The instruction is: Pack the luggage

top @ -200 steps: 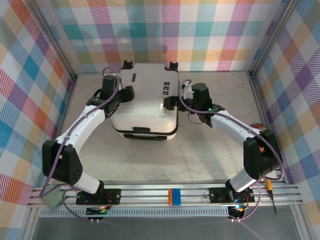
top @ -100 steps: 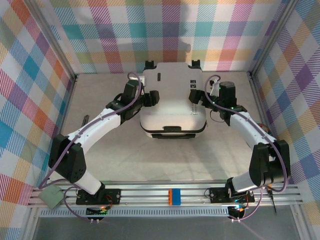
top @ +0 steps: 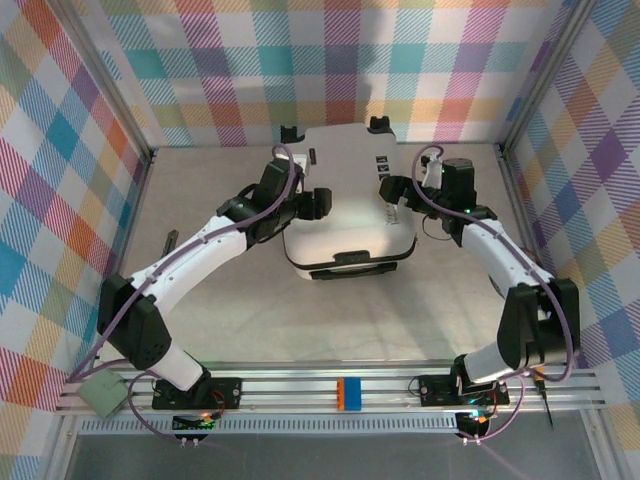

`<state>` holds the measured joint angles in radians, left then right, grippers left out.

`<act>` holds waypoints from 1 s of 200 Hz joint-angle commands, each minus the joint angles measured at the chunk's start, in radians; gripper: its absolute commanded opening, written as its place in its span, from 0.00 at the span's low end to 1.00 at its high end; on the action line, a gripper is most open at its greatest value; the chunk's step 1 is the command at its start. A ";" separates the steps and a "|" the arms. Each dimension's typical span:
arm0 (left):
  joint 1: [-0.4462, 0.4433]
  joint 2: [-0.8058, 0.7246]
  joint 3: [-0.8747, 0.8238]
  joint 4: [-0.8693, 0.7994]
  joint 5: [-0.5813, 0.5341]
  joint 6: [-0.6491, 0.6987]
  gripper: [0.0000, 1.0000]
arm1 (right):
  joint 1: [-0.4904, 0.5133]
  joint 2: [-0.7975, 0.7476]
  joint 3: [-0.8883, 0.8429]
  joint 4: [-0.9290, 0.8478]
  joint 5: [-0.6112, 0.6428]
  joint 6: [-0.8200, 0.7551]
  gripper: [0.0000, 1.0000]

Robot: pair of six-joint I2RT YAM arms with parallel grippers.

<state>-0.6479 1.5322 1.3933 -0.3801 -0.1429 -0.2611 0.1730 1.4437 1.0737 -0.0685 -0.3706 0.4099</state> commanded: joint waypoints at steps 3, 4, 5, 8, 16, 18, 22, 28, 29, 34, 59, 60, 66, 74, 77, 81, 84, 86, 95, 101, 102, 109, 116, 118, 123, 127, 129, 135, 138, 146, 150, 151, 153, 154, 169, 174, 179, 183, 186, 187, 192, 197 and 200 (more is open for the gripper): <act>0.009 -0.142 0.042 -0.091 -0.021 0.032 0.84 | 0.002 -0.117 0.068 -0.103 -0.075 -0.041 0.99; 0.011 -0.144 0.042 -0.095 -0.024 0.031 0.84 | 0.002 -0.118 0.069 -0.106 -0.074 -0.044 0.99; 0.013 -0.147 0.042 -0.099 -0.025 0.030 0.84 | 0.002 -0.121 0.070 -0.110 -0.074 -0.045 0.99; 0.019 -0.154 0.040 -0.111 -0.030 0.027 0.84 | 0.002 -0.125 0.073 -0.119 -0.068 -0.050 0.99; 0.033 -0.168 0.028 -0.134 -0.044 0.024 0.85 | 0.002 -0.133 0.076 -0.141 -0.057 -0.063 0.99; 0.037 -0.172 0.022 -0.139 -0.050 0.023 0.85 | 0.002 -0.134 0.075 -0.146 -0.055 -0.066 0.99; 0.045 -0.177 0.012 -0.149 -0.062 0.019 0.85 | 0.002 -0.135 0.075 -0.151 -0.051 -0.071 0.99; 0.056 -0.185 -0.004 -0.159 -0.084 0.013 0.85 | 0.002 -0.134 0.073 -0.162 -0.043 -0.080 0.99; 0.058 -0.186 -0.008 -0.161 -0.087 0.012 0.85 | 0.002 -0.134 0.073 -0.164 -0.041 -0.081 0.99; 0.070 -0.191 -0.026 -0.167 -0.093 0.007 0.85 | 0.002 -0.130 0.070 -0.173 -0.038 -0.086 0.99; 0.145 -0.205 -0.108 -0.158 -0.039 -0.015 0.86 | 0.000 -0.113 0.062 -0.186 -0.033 -0.096 0.99; 0.148 -0.205 -0.111 -0.156 -0.035 -0.016 0.86 | 0.000 -0.112 0.062 -0.186 -0.032 -0.096 0.99; 0.165 -0.200 -0.124 -0.150 -0.014 -0.019 0.86 | 0.000 -0.109 0.060 -0.186 -0.030 -0.096 0.99; 0.182 -0.191 -0.136 -0.143 0.013 -0.025 0.86 | 0.000 -0.103 0.063 -0.193 -0.023 -0.099 0.99; 0.188 -0.188 -0.139 -0.138 0.026 -0.025 0.86 | 0.000 -0.102 0.065 -0.198 -0.020 -0.100 0.99; 0.193 -0.184 -0.145 -0.131 0.046 -0.026 0.86 | 0.000 -0.099 0.067 -0.201 -0.019 -0.104 0.99; 0.196 -0.181 -0.148 -0.126 0.059 -0.026 0.86 | 0.000 -0.098 0.067 -0.205 -0.018 -0.105 0.99; 0.197 -0.180 -0.150 -0.121 0.069 -0.026 0.86 | 0.000 -0.098 0.068 -0.209 -0.014 -0.107 0.99; 0.197 -0.176 -0.167 -0.090 0.115 -0.020 0.86 | 0.000 -0.097 0.068 -0.222 -0.003 -0.113 0.99; 0.197 -0.173 -0.177 -0.071 0.152 -0.018 0.86 | 0.000 -0.099 0.065 -0.229 0.004 -0.117 0.99; 0.197 -0.172 -0.178 -0.069 0.156 -0.018 0.86 | 0.000 -0.100 0.065 -0.230 0.004 -0.117 0.99; 0.198 -0.167 -0.183 -0.057 0.176 -0.022 0.86 | 0.001 -0.103 0.059 -0.236 0.008 -0.118 0.99; 0.198 -0.159 -0.185 -0.049 0.196 -0.028 0.87 | 0.000 -0.106 0.052 -0.240 0.008 -0.121 0.99; 0.199 -0.157 -0.186 -0.046 0.202 -0.029 0.87 | 0.000 -0.106 0.050 -0.242 0.007 -0.120 0.99; 0.197 -0.153 -0.188 -0.039 0.218 -0.031 0.87 | 0.000 -0.106 0.047 -0.246 0.003 -0.122 0.99; 0.198 -0.149 -0.190 -0.033 0.228 -0.034 0.87 | 0.000 -0.106 0.043 -0.248 -0.001 -0.122 0.99; 0.198 -0.146 -0.192 -0.030 0.232 -0.037 0.87 | 0.000 -0.107 0.041 -0.250 -0.002 -0.121 0.99; 0.198 -0.141 -0.196 -0.021 0.244 -0.042 0.87 | 0.001 -0.108 0.033 -0.248 -0.008 -0.119 0.99; 0.197 -0.138 -0.198 -0.016 0.251 -0.045 0.87 | 0.000 -0.108 0.030 -0.248 -0.008 -0.118 0.99; 0.198 -0.130 -0.201 -0.005 0.267 -0.050 0.87 | 0.000 -0.110 0.019 -0.245 -0.011 -0.114 0.99; 0.198 -0.125 -0.201 -0.002 0.275 -0.053 0.87 | 0.000 -0.111 0.015 -0.244 -0.010 -0.112 0.99; 0.198 -0.124 -0.201 -0.001 0.276 -0.054 0.87 | 0.000 -0.111 0.014 -0.244 -0.010 -0.111 0.99; 0.197 -0.121 -0.201 -0.001 0.280 -0.055 0.87 | 0.000 -0.111 0.012 -0.245 -0.011 -0.112 0.99; 0.197 -0.120 -0.201 0.000 0.283 -0.057 0.87 | 0.001 -0.112 0.011 -0.245 -0.011 -0.111 0.99; 0.197 -0.104 -0.201 0.012 0.307 -0.065 0.87 | 0.000 -0.111 -0.006 -0.237 -0.013 -0.108 0.99; 0.197 -0.099 -0.201 0.017 0.315 -0.068 0.87 | 0.000 -0.108 -0.010 -0.236 -0.018 -0.108 0.99; 0.197 -0.094 -0.201 0.021 0.322 -0.071 0.87 | 0.000 -0.105 -0.013 -0.235 -0.021 -0.108 0.99; 0.197 -0.090 -0.201 0.026 0.329 -0.072 0.87 | 0.000 -0.102 -0.015 -0.233 -0.026 -0.108 0.99; 0.197 -0.086 -0.201 0.028 0.337 -0.073 0.87 | 0.000 -0.098 -0.017 -0.230 -0.031 -0.107 0.99; 0.198 -0.085 -0.200 0.029 0.340 -0.074 0.87 | 0.000 -0.098 -0.017 -0.230 -0.034 -0.107 0.99; 0.198 -0.079 -0.199 0.034 0.355 -0.076 0.87 | 0.000 -0.092 -0.020 -0.224 -0.045 -0.105 0.99; 0.197 -0.070 -0.196 0.036 0.368 -0.079 0.87 | 0.001 -0.087 -0.021 -0.215 -0.062 -0.100 0.99; 0.196 -0.066 -0.192 0.037 0.375 -0.080 0.87 | 0.000 -0.083 -0.021 -0.212 -0.072 -0.099 0.99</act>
<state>-0.4492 1.4338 1.2007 -0.3813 0.1417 -0.3164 0.1711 1.3476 1.0657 -0.2893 -0.3771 0.3119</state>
